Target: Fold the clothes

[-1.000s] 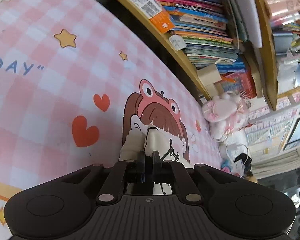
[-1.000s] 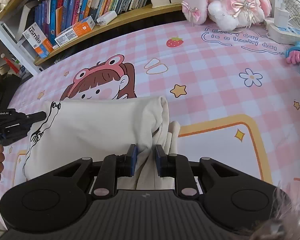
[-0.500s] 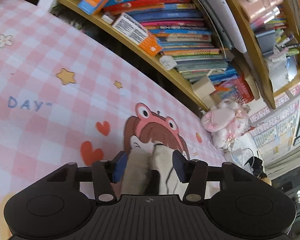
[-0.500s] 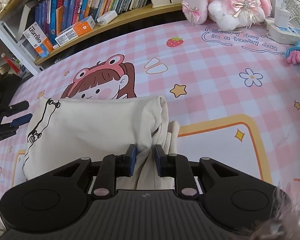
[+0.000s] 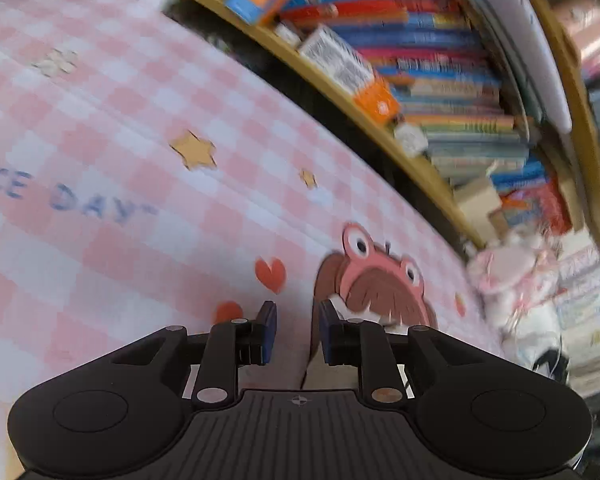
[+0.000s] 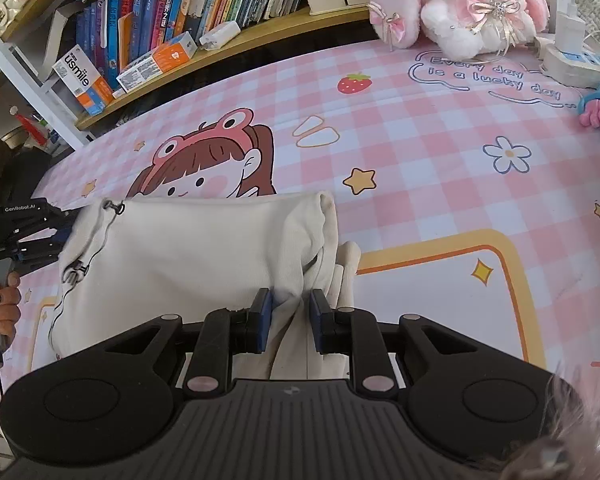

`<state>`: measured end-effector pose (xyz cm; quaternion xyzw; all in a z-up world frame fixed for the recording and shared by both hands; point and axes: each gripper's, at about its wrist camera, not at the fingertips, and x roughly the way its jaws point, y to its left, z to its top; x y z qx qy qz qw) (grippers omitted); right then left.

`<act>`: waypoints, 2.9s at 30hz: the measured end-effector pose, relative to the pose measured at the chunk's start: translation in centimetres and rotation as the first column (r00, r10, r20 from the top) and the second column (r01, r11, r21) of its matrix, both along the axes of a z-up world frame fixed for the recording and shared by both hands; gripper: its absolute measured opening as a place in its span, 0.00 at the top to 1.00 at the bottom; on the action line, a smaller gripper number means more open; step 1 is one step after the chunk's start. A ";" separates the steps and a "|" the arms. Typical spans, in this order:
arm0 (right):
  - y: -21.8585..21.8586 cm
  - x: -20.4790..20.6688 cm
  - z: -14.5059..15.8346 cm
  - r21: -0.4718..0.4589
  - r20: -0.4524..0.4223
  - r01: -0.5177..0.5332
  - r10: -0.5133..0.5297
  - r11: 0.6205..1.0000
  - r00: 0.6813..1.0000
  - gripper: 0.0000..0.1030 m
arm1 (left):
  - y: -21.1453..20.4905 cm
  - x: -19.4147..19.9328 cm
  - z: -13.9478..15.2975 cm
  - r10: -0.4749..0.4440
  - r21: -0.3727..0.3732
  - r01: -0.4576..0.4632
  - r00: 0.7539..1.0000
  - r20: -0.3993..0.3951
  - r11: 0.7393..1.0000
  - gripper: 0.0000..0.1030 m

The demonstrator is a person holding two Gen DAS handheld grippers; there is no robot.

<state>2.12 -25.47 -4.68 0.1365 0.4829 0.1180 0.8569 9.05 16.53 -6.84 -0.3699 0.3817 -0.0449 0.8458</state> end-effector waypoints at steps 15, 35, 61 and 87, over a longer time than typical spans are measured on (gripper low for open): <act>-0.2 -0.1 -0.2 0.011 0.009 -0.007 0.007 1.000 1.000 0.82 | -4.7 -3.2 -0.5 -0.186 0.090 0.189 0.982 -0.041 0.978 0.59; -1.4 -0.2 0.5 0.066 -0.021 0.067 -0.066 0.996 0.998 0.59 | -4.1 -5.0 0.4 -0.147 0.023 0.148 0.988 -0.046 0.989 0.45; 0.5 -1.9 1.7 0.046 0.015 -0.025 0.025 0.999 1.000 0.83 | -5.5 -6.2 0.1 -0.108 0.027 0.112 0.987 -0.119 0.993 0.73; 1.1 -2.2 1.0 -0.016 0.043 -0.061 0.062 0.998 0.997 0.79 | -8.0 -5.8 1.2 -0.175 0.127 0.187 0.980 -0.098 0.974 0.72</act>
